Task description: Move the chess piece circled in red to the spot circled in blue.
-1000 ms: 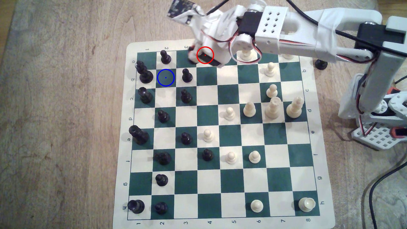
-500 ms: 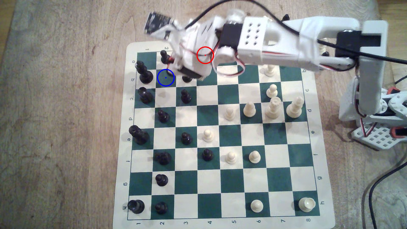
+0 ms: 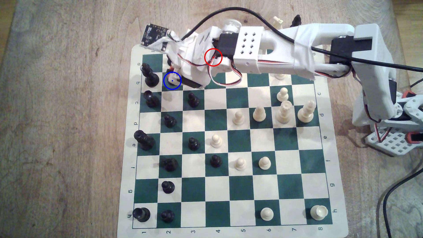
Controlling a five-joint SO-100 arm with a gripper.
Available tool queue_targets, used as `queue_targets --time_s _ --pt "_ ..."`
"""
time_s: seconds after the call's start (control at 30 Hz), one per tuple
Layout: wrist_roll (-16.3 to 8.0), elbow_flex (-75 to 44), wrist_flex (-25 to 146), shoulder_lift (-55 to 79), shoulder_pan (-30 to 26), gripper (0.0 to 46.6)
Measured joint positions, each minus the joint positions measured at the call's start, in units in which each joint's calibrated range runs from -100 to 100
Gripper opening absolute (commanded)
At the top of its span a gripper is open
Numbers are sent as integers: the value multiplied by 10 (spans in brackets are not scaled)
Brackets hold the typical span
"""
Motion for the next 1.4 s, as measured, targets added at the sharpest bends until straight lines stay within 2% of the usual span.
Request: queue_targets --time_s 0.2,0.67,1.4 --pt "-3 -11 -15 13 9 3" --pt "-7 -23 -24 59 -10 3" --pt "-3 -67 -30 97 5 3"
